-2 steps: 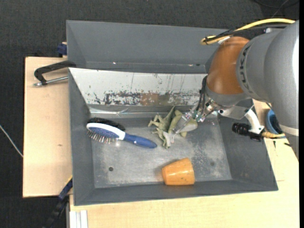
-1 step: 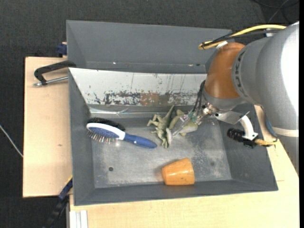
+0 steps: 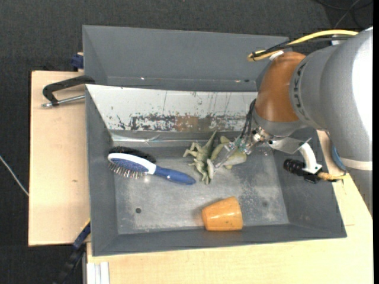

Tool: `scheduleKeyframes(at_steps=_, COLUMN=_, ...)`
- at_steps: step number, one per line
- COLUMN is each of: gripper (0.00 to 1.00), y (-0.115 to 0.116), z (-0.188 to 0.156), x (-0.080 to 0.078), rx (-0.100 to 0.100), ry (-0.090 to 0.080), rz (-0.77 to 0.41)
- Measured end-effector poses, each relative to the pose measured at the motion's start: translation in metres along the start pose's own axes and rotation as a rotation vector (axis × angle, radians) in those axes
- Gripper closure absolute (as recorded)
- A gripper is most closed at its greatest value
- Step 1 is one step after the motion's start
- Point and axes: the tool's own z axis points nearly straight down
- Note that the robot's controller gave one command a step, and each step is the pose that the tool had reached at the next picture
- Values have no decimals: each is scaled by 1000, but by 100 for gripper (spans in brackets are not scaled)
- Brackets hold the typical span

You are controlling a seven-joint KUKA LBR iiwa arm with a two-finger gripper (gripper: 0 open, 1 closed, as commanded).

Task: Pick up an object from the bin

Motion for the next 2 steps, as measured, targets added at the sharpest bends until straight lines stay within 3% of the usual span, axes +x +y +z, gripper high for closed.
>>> scheduleKeyframes(at_steps=1, gripper=100, y=2, z=-2, x=1, rx=-3, ry=1, rz=-1)
scheduleKeyframes(at_steps=2, gripper=100, y=4, z=-112, x=0, rx=-11, ry=-9, rz=-4)
